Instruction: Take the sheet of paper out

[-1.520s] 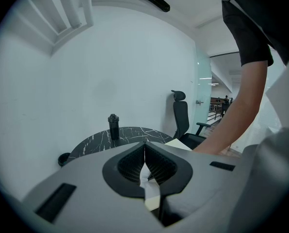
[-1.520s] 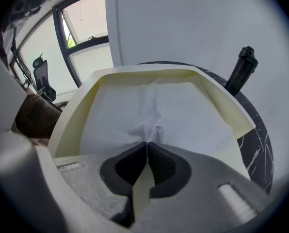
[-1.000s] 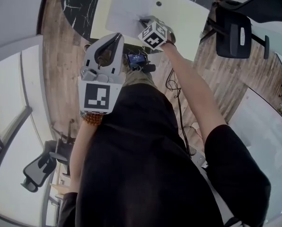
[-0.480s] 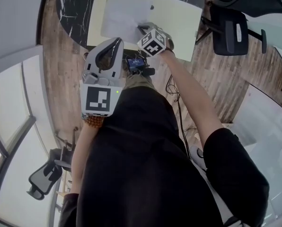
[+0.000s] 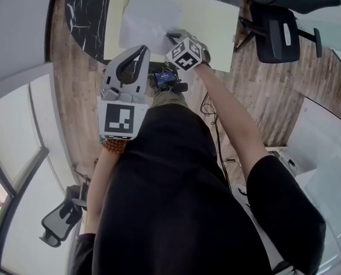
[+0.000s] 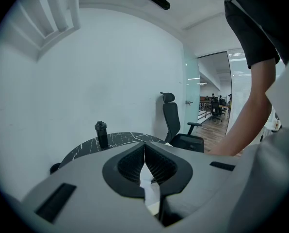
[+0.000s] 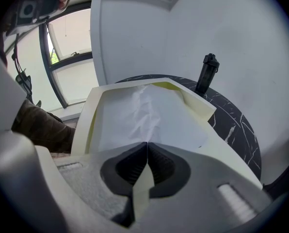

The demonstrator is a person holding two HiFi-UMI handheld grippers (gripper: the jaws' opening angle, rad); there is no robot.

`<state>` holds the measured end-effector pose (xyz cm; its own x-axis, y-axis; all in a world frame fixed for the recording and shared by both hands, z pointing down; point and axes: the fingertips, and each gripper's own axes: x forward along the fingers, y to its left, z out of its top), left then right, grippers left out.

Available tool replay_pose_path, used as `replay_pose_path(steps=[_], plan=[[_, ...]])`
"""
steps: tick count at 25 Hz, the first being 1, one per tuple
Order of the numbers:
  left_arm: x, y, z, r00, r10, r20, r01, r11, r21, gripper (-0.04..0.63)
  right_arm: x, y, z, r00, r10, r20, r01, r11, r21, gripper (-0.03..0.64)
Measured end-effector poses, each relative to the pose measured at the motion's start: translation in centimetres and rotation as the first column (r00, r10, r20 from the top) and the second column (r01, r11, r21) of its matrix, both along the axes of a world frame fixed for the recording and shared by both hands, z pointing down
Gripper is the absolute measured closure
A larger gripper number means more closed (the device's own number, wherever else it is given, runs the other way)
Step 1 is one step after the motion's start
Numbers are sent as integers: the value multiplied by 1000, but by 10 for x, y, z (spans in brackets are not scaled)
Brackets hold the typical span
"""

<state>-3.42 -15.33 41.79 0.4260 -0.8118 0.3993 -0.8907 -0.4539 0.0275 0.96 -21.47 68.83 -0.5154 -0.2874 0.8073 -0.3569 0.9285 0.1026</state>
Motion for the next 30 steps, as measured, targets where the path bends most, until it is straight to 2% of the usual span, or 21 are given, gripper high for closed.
replay_pose_path(steps=[8,12,17,22,28,30], plan=[[5,-2,-4,1000,28,8,-28,1000,15,598,8,-3,-13,999,50,22,-50,999,20,615],[7,-9,-6,998,65,24,-67,996,61,597,14,-3,-21,997,74,32,-74,997,27,615],[12,-12,-6,1000,25,-18,-24,1000,16,598,26,-3,-34,994,100,51,-102,994,44,615],[22,-10,-6,998,67,-3,-67,997,41,598,39,0,-42,987,141,71,-144,989,42,617],[24,-11,-7,998,67,-17,-66,997,39,597,43,2,-51,976,190,108,-195,980,36,617],[27,-12,-8,995,103,5,-103,992,72,598,45,3,-56,974,197,111,-203,978,42,617]])
